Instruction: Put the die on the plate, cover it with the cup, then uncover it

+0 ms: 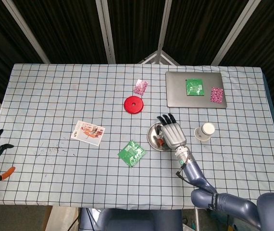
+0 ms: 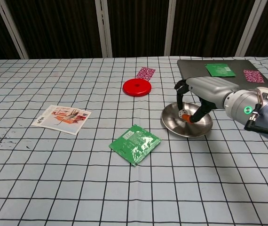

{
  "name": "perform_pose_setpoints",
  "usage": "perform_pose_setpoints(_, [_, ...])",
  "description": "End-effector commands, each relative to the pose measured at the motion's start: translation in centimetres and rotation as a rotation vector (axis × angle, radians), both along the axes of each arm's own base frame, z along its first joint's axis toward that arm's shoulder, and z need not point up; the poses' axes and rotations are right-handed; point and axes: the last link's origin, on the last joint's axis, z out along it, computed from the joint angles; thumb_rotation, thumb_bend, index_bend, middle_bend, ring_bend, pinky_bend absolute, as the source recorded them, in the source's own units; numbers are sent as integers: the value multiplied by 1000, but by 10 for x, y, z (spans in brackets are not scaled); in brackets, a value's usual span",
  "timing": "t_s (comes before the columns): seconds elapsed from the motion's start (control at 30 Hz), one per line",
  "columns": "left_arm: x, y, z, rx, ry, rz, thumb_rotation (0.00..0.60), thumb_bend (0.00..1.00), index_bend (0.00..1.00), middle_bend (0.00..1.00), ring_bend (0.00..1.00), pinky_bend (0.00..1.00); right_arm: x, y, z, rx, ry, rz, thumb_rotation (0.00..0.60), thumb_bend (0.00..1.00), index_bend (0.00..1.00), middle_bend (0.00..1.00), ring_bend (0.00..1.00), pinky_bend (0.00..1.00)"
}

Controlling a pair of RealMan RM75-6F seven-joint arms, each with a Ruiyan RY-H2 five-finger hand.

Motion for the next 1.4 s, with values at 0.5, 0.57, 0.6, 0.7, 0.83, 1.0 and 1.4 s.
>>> perform_pose_setpoints(0.5, [1,1,-4,-4,17,4,600,260,313,0,0,128,-20,-1,1,10,32,-37,600,410,585,140,89,0])
perform_pose_setpoints(0.57, [1,1,-4,-6,19,4,600,260,313,0,0,128,-22,0,1,10,33,-42,600,400,543,140,89,0])
perform_pose_setpoints(0.6, [1,1,-5,-8,20,4,600,260,313,0,0,128,-22,0,1,10,30,-45,600,388,526,140,89,0])
perform_pose_setpoints(0.7, [2,1,-6,-13,23,2,600,260,313,0,0,128,-22,0,1,11,15,-55,600,347,497,140,89,0])
perform_pose_setpoints(0.83, [2,1,-6,-12,24,3,600,260,313,0,0,128,-18,0,1,9,2,-49,600,346,492,140,89,0])
perform_pose_setpoints(1.0, [2,1,-5,-11,22,3,600,260,313,0,0,128,-12,-1,-1,-5,-6,-36,600,339,480,140,89,0])
perform_pose_setpoints(1.4, [0,1,-3,-1,14,7,600,260,313,0,0,128,-11,-5,28,-80,-36,-35,600,159,207,122,82,0])
